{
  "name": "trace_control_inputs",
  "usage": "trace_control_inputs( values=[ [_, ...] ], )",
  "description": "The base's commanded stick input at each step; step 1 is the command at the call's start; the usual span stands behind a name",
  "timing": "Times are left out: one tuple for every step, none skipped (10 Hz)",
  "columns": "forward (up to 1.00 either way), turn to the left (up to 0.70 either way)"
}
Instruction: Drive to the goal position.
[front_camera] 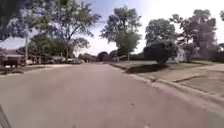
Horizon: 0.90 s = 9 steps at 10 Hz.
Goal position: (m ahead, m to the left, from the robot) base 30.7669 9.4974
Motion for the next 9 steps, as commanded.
trace_control_inputs(
  values=[
    [0.7, 0.03],
    [0.7, 0.03],
    [0.7, 0.03],
    [0.7, 0.03],
    [0.7, 0.03],
    [0.7, 0.03],
    [0.7, 0.03],
    [0.7, 0.03],
    [0.7, 0.03]
  ],
)
